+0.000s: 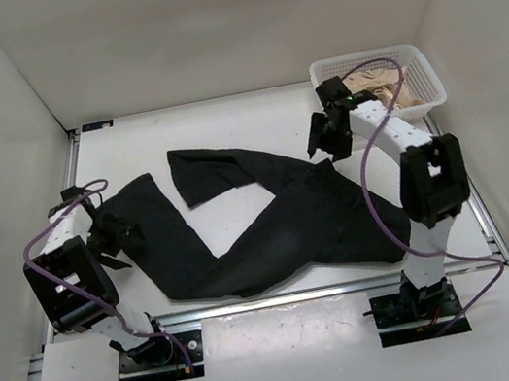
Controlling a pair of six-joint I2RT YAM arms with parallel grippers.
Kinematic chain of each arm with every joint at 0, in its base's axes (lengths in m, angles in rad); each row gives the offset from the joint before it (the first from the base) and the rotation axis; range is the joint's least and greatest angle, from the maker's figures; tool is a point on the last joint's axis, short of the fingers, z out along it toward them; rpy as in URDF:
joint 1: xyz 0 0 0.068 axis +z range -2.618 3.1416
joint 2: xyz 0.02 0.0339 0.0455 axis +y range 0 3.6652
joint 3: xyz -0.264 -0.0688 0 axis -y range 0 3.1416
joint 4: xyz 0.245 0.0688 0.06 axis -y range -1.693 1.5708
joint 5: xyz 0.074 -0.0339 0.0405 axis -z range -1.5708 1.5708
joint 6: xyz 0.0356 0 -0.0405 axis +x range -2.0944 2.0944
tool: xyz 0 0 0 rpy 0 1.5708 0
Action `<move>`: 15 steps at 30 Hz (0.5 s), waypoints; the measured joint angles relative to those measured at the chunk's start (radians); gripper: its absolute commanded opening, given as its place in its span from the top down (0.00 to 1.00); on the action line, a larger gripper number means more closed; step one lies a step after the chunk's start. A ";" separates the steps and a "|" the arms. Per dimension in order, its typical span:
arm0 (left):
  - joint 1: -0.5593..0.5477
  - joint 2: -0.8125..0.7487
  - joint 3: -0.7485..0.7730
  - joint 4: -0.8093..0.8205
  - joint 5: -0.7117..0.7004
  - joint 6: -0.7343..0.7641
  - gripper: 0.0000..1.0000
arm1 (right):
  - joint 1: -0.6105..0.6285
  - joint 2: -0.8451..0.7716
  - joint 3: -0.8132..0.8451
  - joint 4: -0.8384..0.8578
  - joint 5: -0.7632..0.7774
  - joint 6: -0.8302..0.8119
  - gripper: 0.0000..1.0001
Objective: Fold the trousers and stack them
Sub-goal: Flatten the trousers out
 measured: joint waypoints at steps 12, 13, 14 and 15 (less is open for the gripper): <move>0.000 0.150 0.002 0.061 -0.004 -0.034 0.80 | 0.011 0.258 0.140 -0.015 0.089 0.111 0.84; 0.002 0.152 0.005 0.060 -0.002 -0.035 0.90 | 0.013 0.258 0.140 -0.018 0.103 0.116 0.95; 0.003 0.159 0.012 0.059 0.003 -0.033 0.90 | 0.014 0.257 0.140 -0.020 0.114 0.122 1.00; 0.003 0.167 0.022 0.057 0.005 -0.029 0.90 | 0.017 0.257 0.140 -0.021 0.125 0.125 1.00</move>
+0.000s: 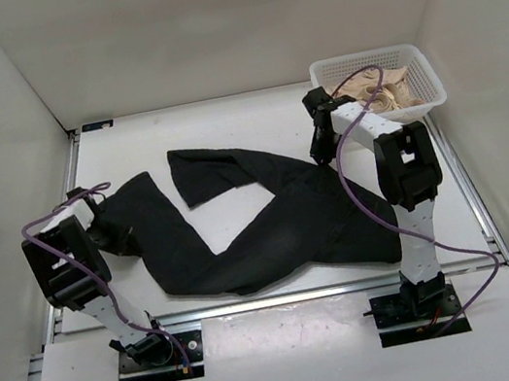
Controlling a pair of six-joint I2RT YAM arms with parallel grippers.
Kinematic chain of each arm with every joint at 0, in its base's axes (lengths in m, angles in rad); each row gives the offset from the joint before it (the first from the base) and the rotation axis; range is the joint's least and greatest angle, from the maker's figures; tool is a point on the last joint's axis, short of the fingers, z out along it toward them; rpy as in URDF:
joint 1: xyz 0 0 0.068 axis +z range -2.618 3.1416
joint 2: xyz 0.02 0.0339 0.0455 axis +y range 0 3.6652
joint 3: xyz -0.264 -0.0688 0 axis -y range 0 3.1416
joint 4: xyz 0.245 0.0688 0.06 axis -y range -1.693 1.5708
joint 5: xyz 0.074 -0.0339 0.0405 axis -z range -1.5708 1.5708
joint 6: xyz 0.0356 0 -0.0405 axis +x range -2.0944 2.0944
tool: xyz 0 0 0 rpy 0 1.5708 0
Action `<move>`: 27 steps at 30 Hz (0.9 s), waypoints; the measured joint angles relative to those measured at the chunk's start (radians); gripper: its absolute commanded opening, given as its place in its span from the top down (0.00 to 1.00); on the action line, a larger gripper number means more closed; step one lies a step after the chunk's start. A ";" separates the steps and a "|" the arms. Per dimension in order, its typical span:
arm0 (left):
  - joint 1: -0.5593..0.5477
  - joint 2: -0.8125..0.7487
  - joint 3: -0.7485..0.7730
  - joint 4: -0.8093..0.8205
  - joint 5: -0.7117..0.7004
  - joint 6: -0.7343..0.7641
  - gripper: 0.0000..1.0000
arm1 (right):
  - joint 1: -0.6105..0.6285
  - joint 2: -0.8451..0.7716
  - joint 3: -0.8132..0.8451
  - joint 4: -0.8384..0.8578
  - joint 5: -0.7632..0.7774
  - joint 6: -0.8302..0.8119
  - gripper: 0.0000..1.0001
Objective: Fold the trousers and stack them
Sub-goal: Flatten the trousers out
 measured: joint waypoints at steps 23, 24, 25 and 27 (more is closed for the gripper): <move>-0.062 -0.101 0.980 -0.135 0.122 0.017 0.90 | -0.001 -0.496 0.597 -0.161 0.188 -0.168 1.00; -0.062 -0.137 0.971 -0.143 0.122 0.013 0.90 | 0.000 -0.566 0.519 -0.146 0.196 -0.167 1.00; -0.062 -0.173 0.949 -0.150 0.123 0.013 0.90 | 0.001 -0.656 0.401 -0.127 0.205 -0.160 1.00; -0.062 -0.264 0.848 -0.148 0.126 0.014 0.90 | 0.000 -0.812 0.195 -0.135 0.233 -0.134 1.00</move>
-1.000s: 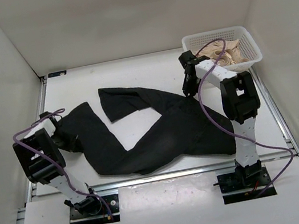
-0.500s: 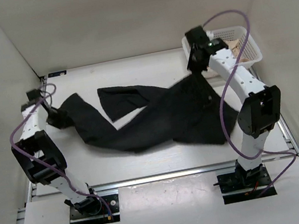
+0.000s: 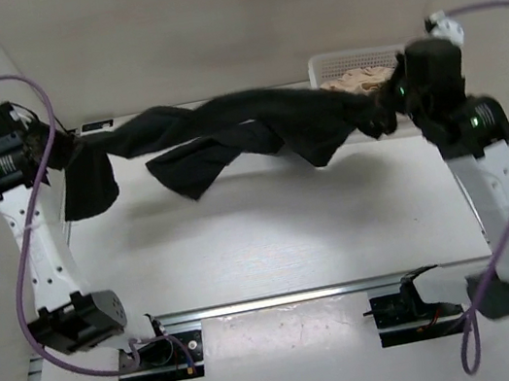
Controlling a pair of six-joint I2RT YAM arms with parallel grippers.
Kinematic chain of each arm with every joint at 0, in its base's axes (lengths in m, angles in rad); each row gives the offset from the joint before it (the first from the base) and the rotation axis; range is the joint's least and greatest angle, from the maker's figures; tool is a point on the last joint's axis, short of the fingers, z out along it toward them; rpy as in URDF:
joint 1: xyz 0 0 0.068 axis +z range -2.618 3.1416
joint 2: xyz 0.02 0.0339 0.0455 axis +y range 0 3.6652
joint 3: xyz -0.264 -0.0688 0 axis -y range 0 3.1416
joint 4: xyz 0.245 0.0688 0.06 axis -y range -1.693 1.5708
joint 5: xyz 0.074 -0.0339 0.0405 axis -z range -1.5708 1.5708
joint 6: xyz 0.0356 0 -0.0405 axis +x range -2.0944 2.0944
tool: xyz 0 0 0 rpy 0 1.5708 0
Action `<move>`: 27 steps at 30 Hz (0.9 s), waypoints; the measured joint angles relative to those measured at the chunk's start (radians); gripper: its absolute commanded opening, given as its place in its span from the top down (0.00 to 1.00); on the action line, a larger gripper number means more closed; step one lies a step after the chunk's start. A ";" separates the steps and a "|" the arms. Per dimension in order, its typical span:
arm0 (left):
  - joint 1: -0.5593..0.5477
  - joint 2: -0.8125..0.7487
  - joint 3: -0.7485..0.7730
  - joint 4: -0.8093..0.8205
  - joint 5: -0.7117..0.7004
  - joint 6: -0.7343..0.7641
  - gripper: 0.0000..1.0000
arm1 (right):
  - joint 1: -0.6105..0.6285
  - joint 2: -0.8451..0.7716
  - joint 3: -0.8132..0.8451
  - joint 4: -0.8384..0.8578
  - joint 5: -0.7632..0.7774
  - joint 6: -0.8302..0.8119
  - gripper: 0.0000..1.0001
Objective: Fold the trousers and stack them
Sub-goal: Flatten the trousers out
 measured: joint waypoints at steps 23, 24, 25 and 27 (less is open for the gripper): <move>-0.208 0.017 -0.181 0.003 -0.038 0.155 0.47 | -0.006 -0.188 -0.748 0.022 -0.132 0.132 0.70; -0.247 0.059 -0.166 0.002 -0.042 0.158 0.40 | -0.005 -0.159 -0.792 0.056 -0.190 0.128 0.66; -0.288 0.106 -0.153 0.002 -0.049 0.158 0.35 | -0.004 -0.139 -0.845 0.085 -0.244 0.122 0.63; -0.352 0.230 -0.107 -0.006 -0.054 0.158 0.35 | -0.004 -0.123 -0.919 0.105 -0.312 0.121 0.48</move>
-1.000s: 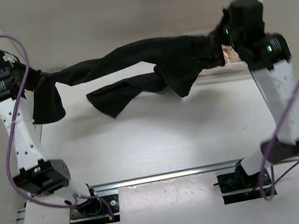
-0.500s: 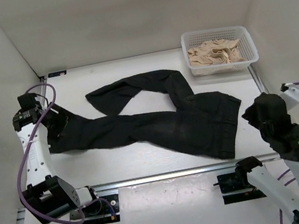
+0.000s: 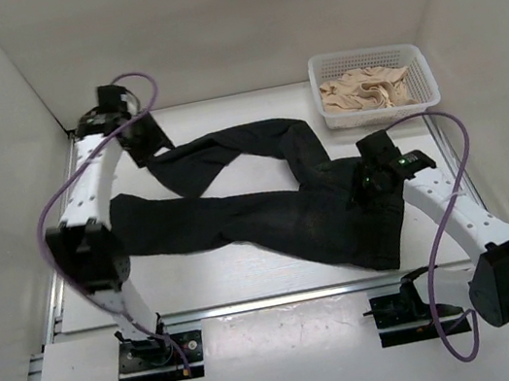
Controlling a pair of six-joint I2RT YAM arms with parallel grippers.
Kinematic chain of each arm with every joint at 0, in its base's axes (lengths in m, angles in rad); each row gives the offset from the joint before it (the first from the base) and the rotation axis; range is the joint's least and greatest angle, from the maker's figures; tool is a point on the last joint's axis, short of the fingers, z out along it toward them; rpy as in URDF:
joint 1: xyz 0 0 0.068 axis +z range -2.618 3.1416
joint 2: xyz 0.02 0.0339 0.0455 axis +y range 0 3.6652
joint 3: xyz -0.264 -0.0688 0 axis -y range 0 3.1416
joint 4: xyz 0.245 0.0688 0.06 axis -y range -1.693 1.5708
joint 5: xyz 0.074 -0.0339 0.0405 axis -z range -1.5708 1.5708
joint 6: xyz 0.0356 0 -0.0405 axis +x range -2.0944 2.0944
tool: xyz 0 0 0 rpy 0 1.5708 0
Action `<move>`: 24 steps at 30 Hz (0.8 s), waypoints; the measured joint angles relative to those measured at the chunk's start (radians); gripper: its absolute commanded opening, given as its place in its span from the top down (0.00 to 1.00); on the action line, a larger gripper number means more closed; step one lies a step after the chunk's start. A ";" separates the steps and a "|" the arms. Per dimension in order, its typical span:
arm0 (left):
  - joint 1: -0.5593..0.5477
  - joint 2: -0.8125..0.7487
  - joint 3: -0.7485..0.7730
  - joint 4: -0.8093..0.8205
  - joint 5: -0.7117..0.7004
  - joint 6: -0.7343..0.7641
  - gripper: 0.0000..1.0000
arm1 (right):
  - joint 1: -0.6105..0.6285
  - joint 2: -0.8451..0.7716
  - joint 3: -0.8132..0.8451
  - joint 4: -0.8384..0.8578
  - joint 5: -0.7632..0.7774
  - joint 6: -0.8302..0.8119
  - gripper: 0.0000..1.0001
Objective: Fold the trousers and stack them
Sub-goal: Flatten the trousers out
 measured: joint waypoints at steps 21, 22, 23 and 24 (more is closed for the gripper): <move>-0.124 0.739 0.451 -0.065 -0.085 -0.076 0.40 | -0.040 0.333 0.028 0.206 -0.208 -0.053 0.15; -0.122 0.743 0.426 -0.063 -0.089 -0.075 0.63 | -0.032 0.367 0.027 0.217 -0.211 -0.053 0.21; -0.119 0.748 0.409 -0.067 -0.091 -0.080 0.76 | -0.028 0.389 0.027 0.225 -0.211 -0.055 0.27; -0.112 0.748 0.402 -0.077 -0.097 -0.077 0.88 | -0.023 0.408 0.026 0.233 -0.211 -0.056 0.34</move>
